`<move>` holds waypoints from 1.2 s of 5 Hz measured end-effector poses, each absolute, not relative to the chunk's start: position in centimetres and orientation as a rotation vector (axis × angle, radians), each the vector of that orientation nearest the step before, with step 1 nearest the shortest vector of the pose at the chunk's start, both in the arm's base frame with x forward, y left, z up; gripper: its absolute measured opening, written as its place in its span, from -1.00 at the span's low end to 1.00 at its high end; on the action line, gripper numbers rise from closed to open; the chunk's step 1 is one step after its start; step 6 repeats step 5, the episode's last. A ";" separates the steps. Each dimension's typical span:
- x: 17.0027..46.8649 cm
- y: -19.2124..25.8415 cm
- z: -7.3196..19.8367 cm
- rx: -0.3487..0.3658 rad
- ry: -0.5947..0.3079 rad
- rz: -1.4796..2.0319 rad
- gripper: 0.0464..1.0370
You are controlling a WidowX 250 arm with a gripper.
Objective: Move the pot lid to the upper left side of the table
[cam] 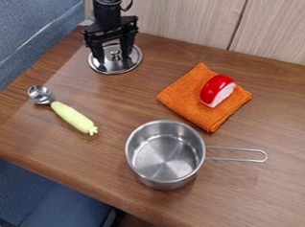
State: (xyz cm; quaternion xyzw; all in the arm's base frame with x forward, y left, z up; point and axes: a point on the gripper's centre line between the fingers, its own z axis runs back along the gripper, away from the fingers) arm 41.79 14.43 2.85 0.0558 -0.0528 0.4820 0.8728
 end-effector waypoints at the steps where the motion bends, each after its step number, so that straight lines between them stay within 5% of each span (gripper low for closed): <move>1: 41.6 14.4 3.0 0.117 -0.115 1.001 0.93; 4: 40.3 13.8 11.4 0.066 -0.322 0.972 0.93; 6: 40.3 13.8 11.5 0.063 -0.325 0.973 0.93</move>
